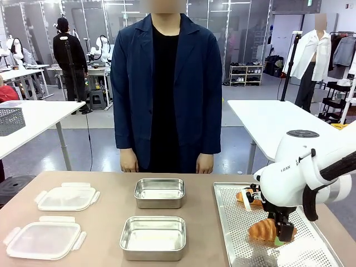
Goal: Place the bread into the airtight container.
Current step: Pick up a Butter Roll and place it into an empty Airtight Container.
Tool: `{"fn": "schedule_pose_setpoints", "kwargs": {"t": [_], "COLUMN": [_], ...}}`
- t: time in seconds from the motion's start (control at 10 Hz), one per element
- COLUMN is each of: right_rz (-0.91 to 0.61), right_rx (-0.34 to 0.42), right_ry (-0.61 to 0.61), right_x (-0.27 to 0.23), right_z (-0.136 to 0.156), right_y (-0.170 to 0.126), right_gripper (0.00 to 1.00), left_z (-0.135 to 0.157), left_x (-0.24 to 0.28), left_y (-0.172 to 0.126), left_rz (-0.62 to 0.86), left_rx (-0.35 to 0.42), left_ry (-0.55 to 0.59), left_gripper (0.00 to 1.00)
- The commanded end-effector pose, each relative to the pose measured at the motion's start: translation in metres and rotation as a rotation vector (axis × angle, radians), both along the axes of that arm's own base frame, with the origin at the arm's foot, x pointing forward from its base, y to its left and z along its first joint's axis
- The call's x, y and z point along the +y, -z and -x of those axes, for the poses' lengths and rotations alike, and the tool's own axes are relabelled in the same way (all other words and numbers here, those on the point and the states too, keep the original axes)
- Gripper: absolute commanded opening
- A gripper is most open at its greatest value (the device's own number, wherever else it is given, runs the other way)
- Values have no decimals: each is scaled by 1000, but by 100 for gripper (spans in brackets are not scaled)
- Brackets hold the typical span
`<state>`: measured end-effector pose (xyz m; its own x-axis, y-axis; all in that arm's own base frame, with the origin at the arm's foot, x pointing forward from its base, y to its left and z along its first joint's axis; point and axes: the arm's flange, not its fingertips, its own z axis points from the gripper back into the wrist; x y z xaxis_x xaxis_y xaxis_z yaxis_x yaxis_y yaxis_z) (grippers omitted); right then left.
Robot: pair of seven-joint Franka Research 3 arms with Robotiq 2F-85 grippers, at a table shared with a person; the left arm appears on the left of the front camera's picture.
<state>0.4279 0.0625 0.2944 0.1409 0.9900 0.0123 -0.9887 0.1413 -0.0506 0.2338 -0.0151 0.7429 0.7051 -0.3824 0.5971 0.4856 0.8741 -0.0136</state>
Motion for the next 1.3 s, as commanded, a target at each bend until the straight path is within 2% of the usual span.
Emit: {"fn": "schedule_pose_setpoints", "kwargs": {"t": [0.0,0.3,0.5,0.7,1.0,1.2], "right_rz": [-38,-43,-44,-44,-27,-62], "right_rx": [-22,-17,-6,-16,0,39], "right_ry": [-23,-12,-28,-4,7,2], "right_x": [-3,-5,-3,9,88,155], "right_z": [-5,-6,-3,5,33,37], "right_y": [0,-1,-13,-47,-108,-132], "right_gripper": [76,0,0,0,0,0], "left_z": [0,0,0,0,0,0], "left_x": [1,1,1,1,1,1], "left_y": [-4,-4,-4,-4,-4,-4], "left_rz": [-8,-8,-8,-8,-8,-8], "left_rx": [4,4,4,4,4,4], "left_ry": [-1,-1,-1,-1,-1,-1], "left_gripper": [100,100,100,100,100,100]}}
